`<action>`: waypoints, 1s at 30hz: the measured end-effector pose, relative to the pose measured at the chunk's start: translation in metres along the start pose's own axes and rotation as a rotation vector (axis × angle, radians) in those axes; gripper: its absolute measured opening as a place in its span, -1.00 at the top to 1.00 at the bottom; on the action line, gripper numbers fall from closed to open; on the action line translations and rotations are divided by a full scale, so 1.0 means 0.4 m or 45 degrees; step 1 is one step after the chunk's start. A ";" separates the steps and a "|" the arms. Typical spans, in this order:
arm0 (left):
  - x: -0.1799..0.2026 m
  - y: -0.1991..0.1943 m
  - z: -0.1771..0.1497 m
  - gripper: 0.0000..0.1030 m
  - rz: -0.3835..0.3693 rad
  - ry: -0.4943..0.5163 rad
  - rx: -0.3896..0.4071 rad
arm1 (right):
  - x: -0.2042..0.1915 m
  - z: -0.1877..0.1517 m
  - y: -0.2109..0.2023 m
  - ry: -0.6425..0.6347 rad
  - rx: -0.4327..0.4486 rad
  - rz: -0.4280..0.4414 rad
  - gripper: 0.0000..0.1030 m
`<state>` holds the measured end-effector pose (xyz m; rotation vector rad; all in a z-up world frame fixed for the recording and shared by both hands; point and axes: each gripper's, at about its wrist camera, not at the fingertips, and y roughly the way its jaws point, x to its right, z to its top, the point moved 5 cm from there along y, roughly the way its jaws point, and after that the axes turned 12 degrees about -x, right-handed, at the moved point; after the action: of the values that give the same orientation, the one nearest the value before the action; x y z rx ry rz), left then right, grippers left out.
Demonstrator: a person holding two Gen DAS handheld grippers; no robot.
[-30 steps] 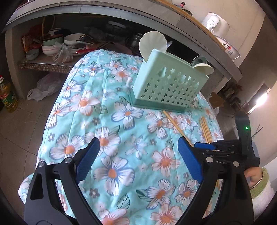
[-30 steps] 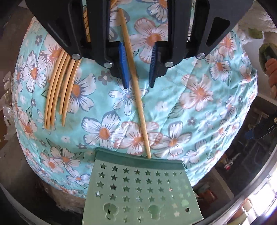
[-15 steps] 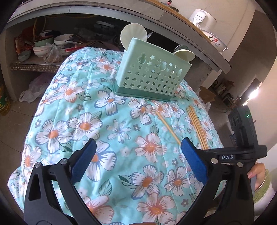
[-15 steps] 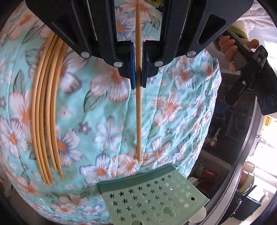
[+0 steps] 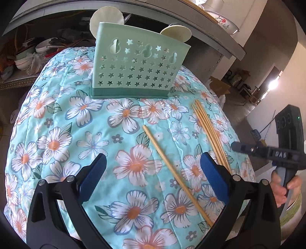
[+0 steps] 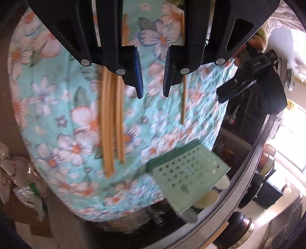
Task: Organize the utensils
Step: 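Grasp another bamboo chopstick with the left tool while the right tool holds its chopstick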
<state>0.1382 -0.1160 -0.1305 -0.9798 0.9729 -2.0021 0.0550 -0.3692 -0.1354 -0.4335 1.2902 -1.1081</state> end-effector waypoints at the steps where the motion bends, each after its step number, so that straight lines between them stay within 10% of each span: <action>1: 0.009 0.010 0.003 -0.84 0.010 0.014 -0.007 | 0.028 0.018 -0.015 0.024 0.024 -0.008 0.58; 5: 0.031 0.044 0.016 -0.77 0.044 0.040 -0.030 | 0.096 0.080 -0.008 0.087 0.046 -0.003 0.58; 15: 0.039 0.158 0.052 0.20 0.087 -0.009 -0.207 | 0.163 0.202 0.136 0.182 -0.035 0.097 0.65; 30: -0.001 0.198 0.078 0.72 0.115 -0.120 -0.270 | 0.173 0.232 0.172 0.193 -0.084 0.250 0.86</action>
<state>0.1848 -0.1635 -0.1838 -1.1130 1.1734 -1.7887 0.1595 -0.4241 -0.2002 -0.2682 1.4723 -0.9492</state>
